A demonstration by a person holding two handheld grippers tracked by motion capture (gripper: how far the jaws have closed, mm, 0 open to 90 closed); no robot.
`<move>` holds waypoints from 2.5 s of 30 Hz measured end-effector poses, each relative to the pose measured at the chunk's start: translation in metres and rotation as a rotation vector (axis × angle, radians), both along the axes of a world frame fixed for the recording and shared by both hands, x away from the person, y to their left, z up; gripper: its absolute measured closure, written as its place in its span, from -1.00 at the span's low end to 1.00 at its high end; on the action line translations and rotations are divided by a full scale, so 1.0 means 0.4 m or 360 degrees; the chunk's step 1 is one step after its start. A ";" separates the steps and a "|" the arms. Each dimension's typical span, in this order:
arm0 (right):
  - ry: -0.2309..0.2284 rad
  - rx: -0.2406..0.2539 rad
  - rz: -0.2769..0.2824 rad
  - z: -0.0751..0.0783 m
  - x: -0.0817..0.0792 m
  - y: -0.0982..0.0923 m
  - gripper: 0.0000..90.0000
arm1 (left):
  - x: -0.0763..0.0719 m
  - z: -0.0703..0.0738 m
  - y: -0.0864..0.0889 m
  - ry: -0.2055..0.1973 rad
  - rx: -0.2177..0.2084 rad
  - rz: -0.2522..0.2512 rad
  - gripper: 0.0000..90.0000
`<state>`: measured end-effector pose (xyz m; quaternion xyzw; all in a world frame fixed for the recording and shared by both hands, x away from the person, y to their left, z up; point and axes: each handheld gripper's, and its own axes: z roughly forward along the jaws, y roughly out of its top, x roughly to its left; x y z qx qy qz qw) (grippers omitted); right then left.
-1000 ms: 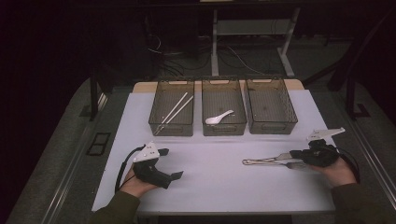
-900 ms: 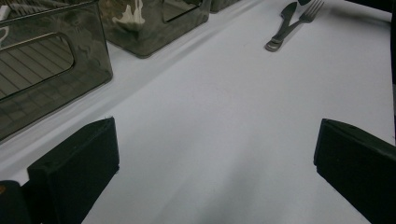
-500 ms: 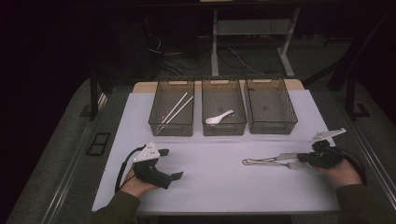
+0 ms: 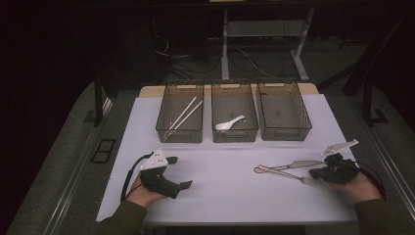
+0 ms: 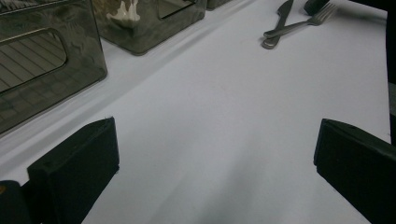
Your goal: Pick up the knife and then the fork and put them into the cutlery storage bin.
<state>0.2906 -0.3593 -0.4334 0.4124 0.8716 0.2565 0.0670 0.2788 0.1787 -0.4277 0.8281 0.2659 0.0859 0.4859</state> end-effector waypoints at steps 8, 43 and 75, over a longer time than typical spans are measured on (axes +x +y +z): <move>0.0041 -0.0004 0.0088 0.005 -0.037 0.026 0.99 | -0.002 0.001 -0.002 0.0002 -0.0003 -0.0003 -1.00; 0.0067 -0.0116 0.0402 0.037 0.015 0.175 0.57 | -0.001 -0.004 -0.015 0.0018 0.0022 -0.0039 -1.00; 0.0041 -0.0189 0.0461 0.015 0.010 0.189 0.86 | 0.004 -0.009 -0.020 0.0011 0.0020 -0.0071 -1.00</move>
